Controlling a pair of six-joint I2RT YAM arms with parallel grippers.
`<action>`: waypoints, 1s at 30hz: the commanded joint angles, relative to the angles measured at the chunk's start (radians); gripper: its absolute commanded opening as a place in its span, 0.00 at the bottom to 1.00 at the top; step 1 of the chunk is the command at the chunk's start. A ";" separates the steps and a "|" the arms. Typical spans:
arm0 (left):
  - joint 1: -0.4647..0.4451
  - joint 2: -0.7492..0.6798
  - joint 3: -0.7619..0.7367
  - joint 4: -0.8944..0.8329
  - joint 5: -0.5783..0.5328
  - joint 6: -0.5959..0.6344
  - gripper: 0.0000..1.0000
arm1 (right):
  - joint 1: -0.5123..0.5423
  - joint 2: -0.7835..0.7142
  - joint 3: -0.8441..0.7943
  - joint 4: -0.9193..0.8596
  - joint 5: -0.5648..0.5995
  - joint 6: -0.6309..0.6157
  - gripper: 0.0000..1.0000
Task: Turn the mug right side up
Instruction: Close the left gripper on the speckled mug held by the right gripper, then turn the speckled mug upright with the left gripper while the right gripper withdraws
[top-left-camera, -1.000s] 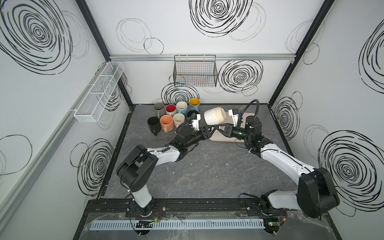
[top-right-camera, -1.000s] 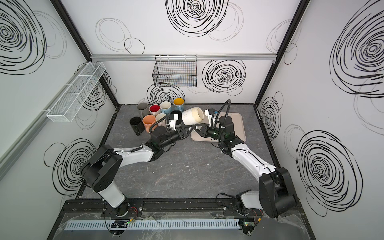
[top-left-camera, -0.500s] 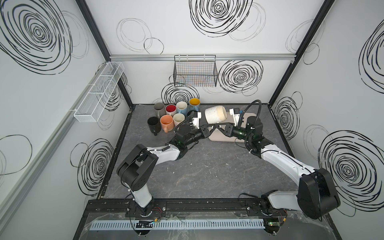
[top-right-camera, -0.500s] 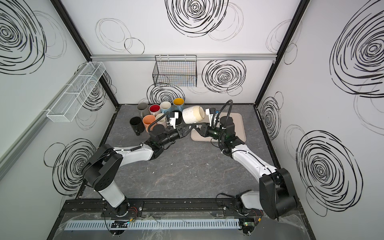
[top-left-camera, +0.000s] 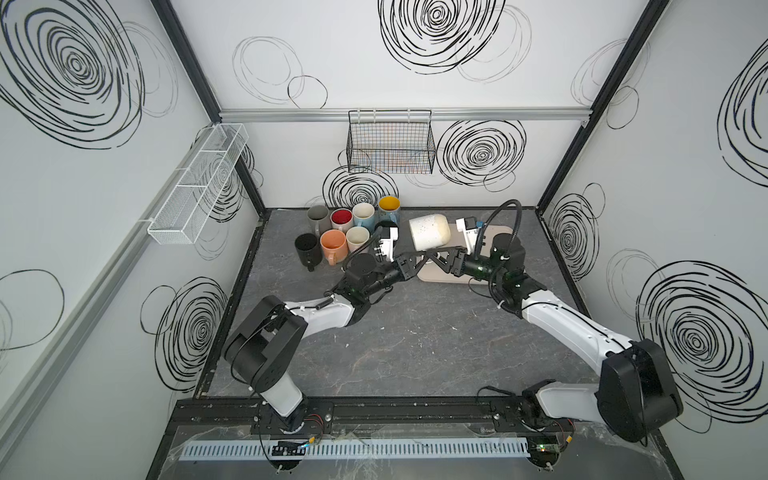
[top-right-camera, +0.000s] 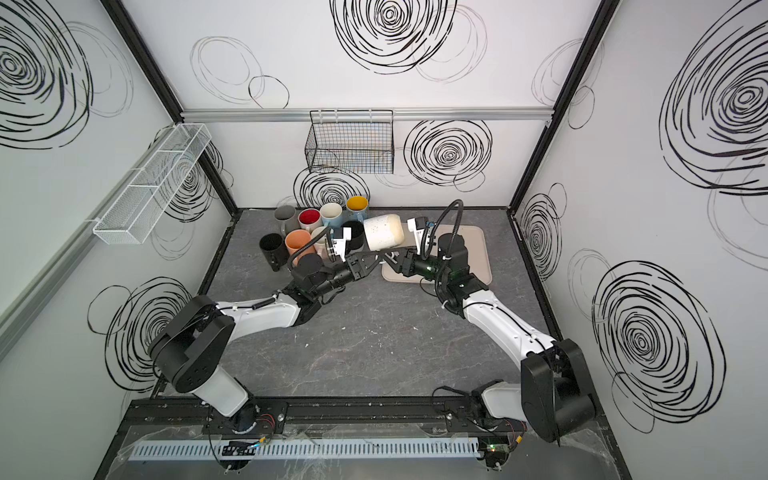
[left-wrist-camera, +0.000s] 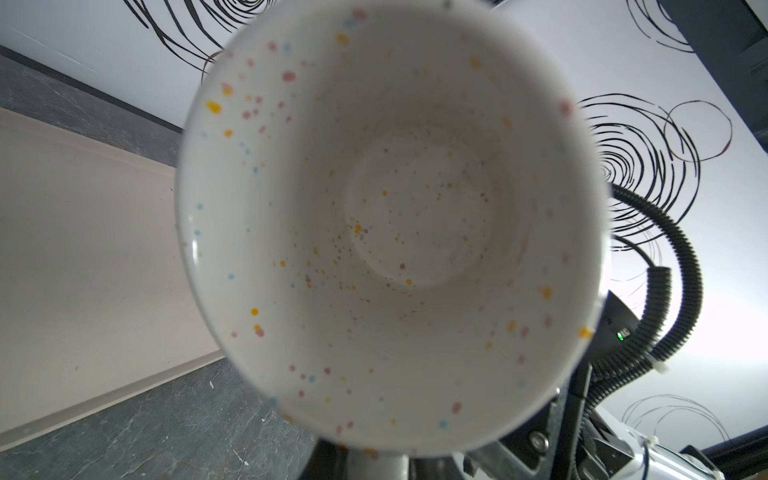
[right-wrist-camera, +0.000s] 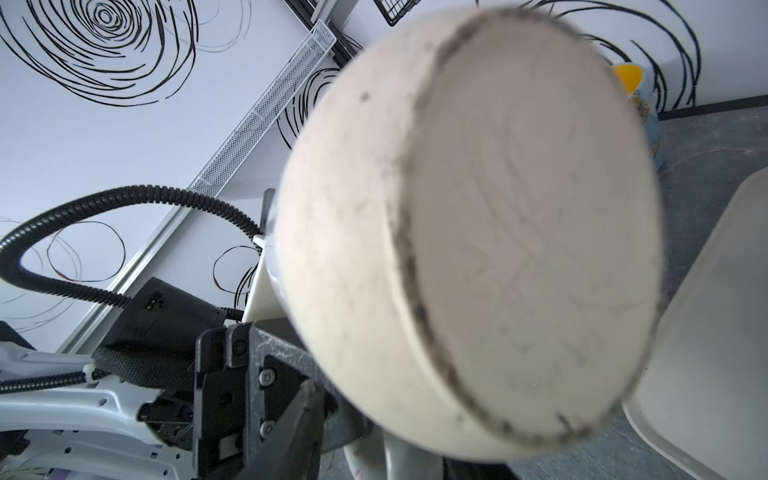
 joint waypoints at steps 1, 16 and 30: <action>0.011 -0.060 0.005 0.123 -0.007 0.028 0.00 | 0.005 -0.035 0.021 0.024 -0.001 -0.015 0.47; 0.067 -0.123 -0.064 0.045 -0.050 0.035 0.00 | 0.003 -0.063 0.031 -0.080 0.097 -0.081 0.60; 0.227 -0.348 -0.292 -0.295 -0.082 0.195 0.00 | -0.003 -0.106 0.056 -0.310 0.332 -0.224 0.60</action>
